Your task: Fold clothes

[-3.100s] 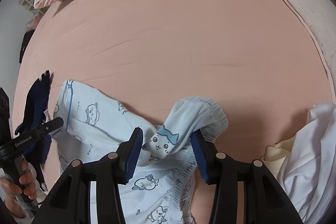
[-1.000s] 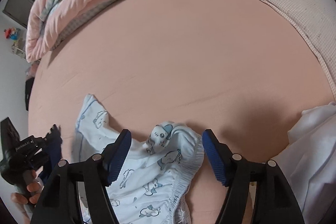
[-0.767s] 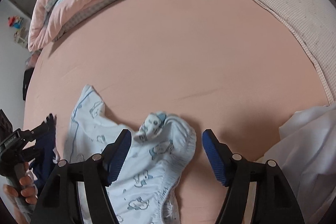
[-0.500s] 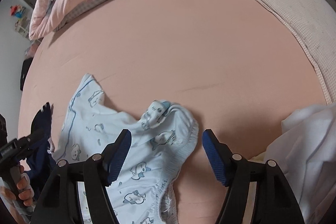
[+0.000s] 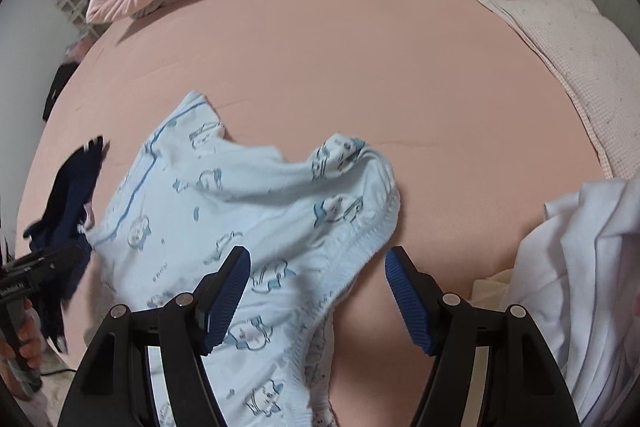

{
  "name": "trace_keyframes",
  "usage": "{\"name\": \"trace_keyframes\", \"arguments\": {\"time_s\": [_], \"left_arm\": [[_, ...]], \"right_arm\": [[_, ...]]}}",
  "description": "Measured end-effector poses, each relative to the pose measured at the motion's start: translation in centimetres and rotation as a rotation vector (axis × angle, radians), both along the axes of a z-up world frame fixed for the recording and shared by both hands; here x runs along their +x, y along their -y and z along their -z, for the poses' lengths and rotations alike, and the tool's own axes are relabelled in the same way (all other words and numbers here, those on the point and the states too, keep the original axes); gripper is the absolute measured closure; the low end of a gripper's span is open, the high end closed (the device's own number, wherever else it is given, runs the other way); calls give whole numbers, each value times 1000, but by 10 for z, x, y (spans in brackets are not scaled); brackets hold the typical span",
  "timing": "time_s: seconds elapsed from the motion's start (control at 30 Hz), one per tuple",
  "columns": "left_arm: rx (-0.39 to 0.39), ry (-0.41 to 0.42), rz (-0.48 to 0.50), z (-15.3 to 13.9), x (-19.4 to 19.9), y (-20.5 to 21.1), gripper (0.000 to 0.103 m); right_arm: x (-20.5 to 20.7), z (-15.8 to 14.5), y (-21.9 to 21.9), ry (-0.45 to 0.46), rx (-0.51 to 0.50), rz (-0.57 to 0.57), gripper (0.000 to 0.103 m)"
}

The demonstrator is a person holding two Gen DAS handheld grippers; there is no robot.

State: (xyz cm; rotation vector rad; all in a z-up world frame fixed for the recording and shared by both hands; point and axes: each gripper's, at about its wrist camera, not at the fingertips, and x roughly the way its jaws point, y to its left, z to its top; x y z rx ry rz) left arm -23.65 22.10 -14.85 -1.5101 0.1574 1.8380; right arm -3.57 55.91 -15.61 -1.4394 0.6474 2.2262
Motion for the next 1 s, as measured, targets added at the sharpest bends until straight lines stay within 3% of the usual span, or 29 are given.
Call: {"name": "trace_keyframes", "arguments": {"time_s": [0.37, 0.67, 1.0], "left_arm": [[-11, 59, 51, 33, 15, 14, 47], [0, 106, 10, 52, 10, 16, 47], [-2, 39, 18, 53, 24, 13, 47]], "right_arm": [[14, 4, 15, -5, 0, -11, 33], [24, 16, 35, 57, 28, -68, 33], [35, 36, 40, 59, -51, -67, 33]]}}
